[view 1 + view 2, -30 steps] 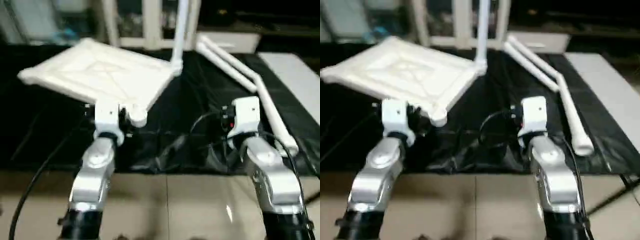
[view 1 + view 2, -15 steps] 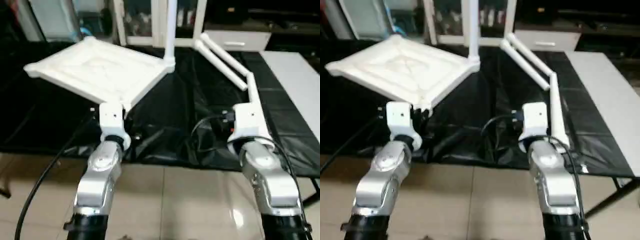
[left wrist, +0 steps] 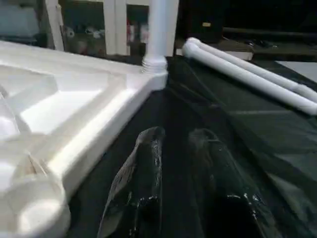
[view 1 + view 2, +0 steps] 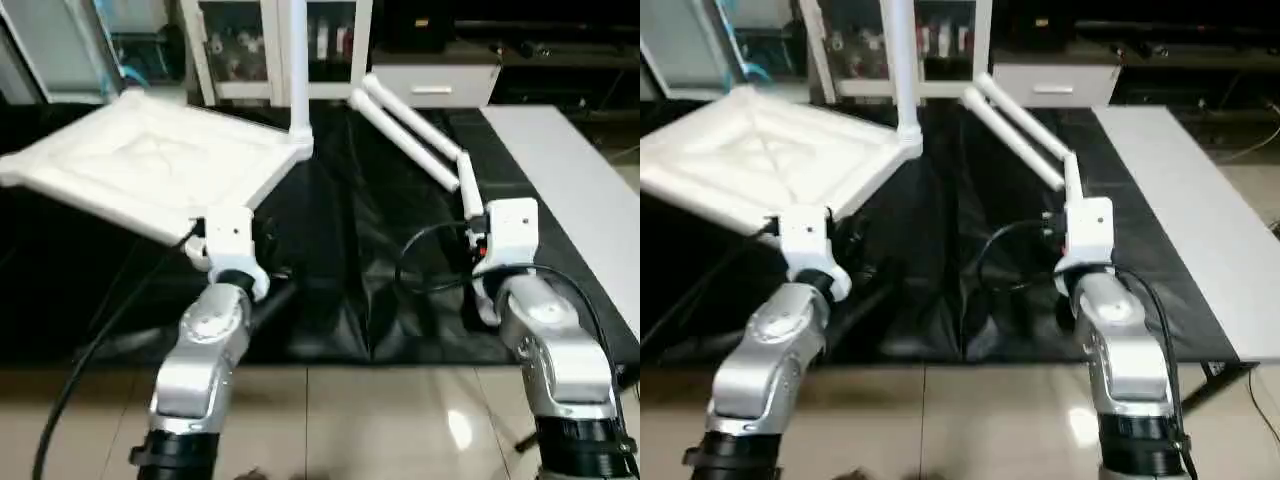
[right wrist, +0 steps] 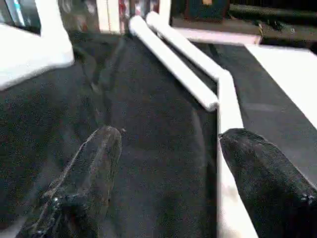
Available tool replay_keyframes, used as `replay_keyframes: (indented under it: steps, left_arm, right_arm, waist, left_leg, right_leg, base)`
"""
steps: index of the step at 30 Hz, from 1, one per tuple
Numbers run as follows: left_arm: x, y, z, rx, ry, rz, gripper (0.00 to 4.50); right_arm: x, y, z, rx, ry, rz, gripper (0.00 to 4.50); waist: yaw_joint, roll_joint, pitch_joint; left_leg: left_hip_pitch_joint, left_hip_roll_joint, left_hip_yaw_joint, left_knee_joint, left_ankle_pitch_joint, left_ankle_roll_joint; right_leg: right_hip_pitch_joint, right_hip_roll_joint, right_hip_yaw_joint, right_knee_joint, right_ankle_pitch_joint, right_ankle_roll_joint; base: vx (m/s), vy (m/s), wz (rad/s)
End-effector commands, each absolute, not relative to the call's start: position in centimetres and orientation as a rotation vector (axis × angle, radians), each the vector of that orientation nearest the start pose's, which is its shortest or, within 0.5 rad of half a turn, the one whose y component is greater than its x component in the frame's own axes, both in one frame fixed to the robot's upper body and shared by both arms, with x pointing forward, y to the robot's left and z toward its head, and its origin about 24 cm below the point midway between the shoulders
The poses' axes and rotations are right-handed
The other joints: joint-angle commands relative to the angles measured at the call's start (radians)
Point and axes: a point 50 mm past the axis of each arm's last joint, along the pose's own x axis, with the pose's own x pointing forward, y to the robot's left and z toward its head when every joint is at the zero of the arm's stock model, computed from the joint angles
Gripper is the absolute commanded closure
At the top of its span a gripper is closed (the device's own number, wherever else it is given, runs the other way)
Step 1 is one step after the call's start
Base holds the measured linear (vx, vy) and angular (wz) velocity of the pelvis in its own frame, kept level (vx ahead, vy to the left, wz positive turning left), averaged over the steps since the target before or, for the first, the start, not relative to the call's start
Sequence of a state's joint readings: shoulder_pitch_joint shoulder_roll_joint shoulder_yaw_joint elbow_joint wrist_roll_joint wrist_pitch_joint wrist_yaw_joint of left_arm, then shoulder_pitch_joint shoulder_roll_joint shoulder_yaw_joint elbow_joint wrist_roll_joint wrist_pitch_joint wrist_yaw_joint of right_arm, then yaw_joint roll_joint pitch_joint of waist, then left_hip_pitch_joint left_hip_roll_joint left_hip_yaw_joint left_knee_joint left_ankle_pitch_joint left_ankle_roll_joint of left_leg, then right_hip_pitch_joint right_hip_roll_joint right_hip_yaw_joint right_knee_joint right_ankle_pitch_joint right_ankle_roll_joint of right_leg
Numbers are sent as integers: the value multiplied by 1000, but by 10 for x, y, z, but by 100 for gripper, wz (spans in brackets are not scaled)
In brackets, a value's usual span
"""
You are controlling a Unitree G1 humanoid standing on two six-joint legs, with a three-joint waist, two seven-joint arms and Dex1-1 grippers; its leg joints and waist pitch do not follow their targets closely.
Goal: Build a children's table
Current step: Rotate table base
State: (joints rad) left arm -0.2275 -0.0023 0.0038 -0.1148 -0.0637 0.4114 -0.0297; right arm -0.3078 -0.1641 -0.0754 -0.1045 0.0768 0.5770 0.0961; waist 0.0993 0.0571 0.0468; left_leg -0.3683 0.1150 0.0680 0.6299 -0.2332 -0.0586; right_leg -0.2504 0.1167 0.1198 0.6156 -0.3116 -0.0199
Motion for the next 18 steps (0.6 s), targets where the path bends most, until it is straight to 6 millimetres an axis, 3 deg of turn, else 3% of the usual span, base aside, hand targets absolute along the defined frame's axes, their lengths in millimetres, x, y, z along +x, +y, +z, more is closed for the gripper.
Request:
replay_keyframes:
  steps: [1, 2, 3, 4, 5, 6, 7, 8, 9, 10, 11, 12, 13, 14, 15, 16, 17, 18]
  left_arm:
    - [292, 132, 88, -49, 83, -97, 345]
    - [292, 132, 88, -48, 82, -97, 345]
    - [292, 132, 88, -48, 81, -97, 345]
    - [292, 131, 88, -46, 80, -99, 345]
    - [292, 131, 88, -45, 80, -100, 345]
    - [292, 131, 89, -43, 79, -104, 345]
    - [292, 131, 89, -42, 79, -107, 345]
    - [292, 131, 89, -42, 79, -107, 345]
    - [288, 125, 90, -59, 75, -180, 345]
    - [288, 125, 90, -59, 75, -181, 343]
    - [285, 122, 90, -65, 75, -225, 342]
    - [282, 118, 89, -57, 83, -280, 342]
    - [275, 114, 89, -39, 80, -367, 342]
    - [269, 110, 89, -23, 79, -443, 342]
    - [267, 109, 89, -18, 80, -464, 342]
    - [259, 107, 88, 11, 88, -544, 342]
    - [259, 107, 88, 11, 88, -544, 342]
    - [253, 107, 89, 38, 97, -617, 342]
  right_arm:
    - [304, -170, 98, -64, 168, 94, 96]
    - [304, -171, 99, -66, 166, 92, 96]
    - [305, -172, 99, -67, 164, 91, 96]
    - [305, -174, 100, -78, 162, 78, 96]
    - [305, -175, 100, -83, 161, 74, 96]
    - [305, -176, 100, -102, 171, 68, 96]
    - [305, -177, 100, -115, 178, 65, 96]
    - [305, -177, 100, -115, 178, 65, 96]
    - [303, -180, 102, -126, 220, 50, 96]
    - [303, -180, 102, -127, 221, 50, 80]
    - [302, -183, 102, -134, 248, 42, 71]
    - [300, -186, 101, -145, 293, 30, 65]
    - [297, -190, 101, -149, 330, 29, 61]
    - [295, -193, 101, -150, 359, 30, 52]
    - [295, -194, 102, -151, 362, 28, 38]
    - [293, -199, 105, -143, 388, 31, 27]
    - [293, -199, 105, -143, 388, 31, 22]
    - [294, -202, 111, -122, 417, 40, 17]
  waist:
    - [-67, 16, -76]
    - [-61, 4, -85]
    - [-59, 5, -64]
    - [-74, -17, -58]
    - [-82, -17, -55]
    - [-91, -60, -49]
    - [-87, -105, -66]
    - [-64, -129, -59]
    - [-51, -122, -92]
    - [-44, -117, -87]
    - [-50, -114, -88]
    - [-45, -101, -83]
    - [-49, -67, -81]
    - [-47, -37, -87]
    - [-79, -1, -100]
    - [-76, -6, -94]
    - [-69, -15, -94]
    - [-63, -35, -90]
  left_leg:
    - [170, 245, -144, -139, -134, 39]
    - [180, 255, -141, -126, -128, 56]
    - [150, 212, -68, -131, -148, 37]
    - [148, 173, -36, -147, -176, 110]
    - [157, 162, -23, -149, -178, 155]
    - [135, 113, -6, -149, -188, 284]
    - [79, 4, 63, -85, -226, 294]
    - [49, -39, 93, -23, -246, 266]
    - [-44, -36, 51, 95, -127, 236]
    - [-93, -30, 30, 112, 4, 183]
    - [-111, -17, 20, 114, 61, 152]
    - [-115, 9, 6, 70, 200, 117]
    - [-106, 29, 6, -29, 418, 136]
    - [-76, 28, 7, -54, 584, 157]
    - [51, 160, -88, -5, 976, 341]
    - [91, 203, -139, -2, 1276, 373]
    - [91, 189, -134, 1, 1273, 345]
    - [52, 113, -81, -11, 1063, 274]
  right_leg:
    - [-158, -144, -98, 135, -177, 71]
    - [-155, -165, -118, 154, -163, 89]
    - [-171, -178, -149, 150, -51, 93]
    - [-176, -180, -178, 132, 45, 76]
    - [-186, -189, -182, 116, 86, 63]
    - [-165, -208, -173, 51, 188, 45]
    - [-73, -236, -114, -43, 169, 40]
    - [-39, -267, -66, -104, -70, 6]
    - [76, -374, 14, -107, -176, -111]
    - [81, -353, 7, -74, 82, -166]
    - [88, -355, 0, -50, 308, -210]
    - [67, -342, -41, -13, 777, -279]
    - [30, -265, -121, 43, 1030, -239]
    - [13, -207, -157, 59, 1029, -170]
    - [-121, -182, -149, 107, 628, -8]
    - [-164, -248, -89, 60, 316, 54]
    - [-170, -254, -75, 43, 296, 69]
    - [-139, -240, -79, -4, 340, 60]
  base:
    - [182, 47, -52]
    - [182, 47, -52]
    - [220, 20, -41]
    - [201, 32, -36]
    - [201, 32, -36]
    - [193, -46, -32]
    - [184, -113, -5]
    - [184, -113, -5]
    - [227, -112, -2]
    - [247, -48, -9]
    - [247, -48, -9]
    - [68, 9, 2]
    - [-115, 25, -9]
    - [-115, 25, -9]
    - [-40, 7, -31]
    - [33, 59, -18]
    - [33, 59, -18]
    - [-46, 123, 5]
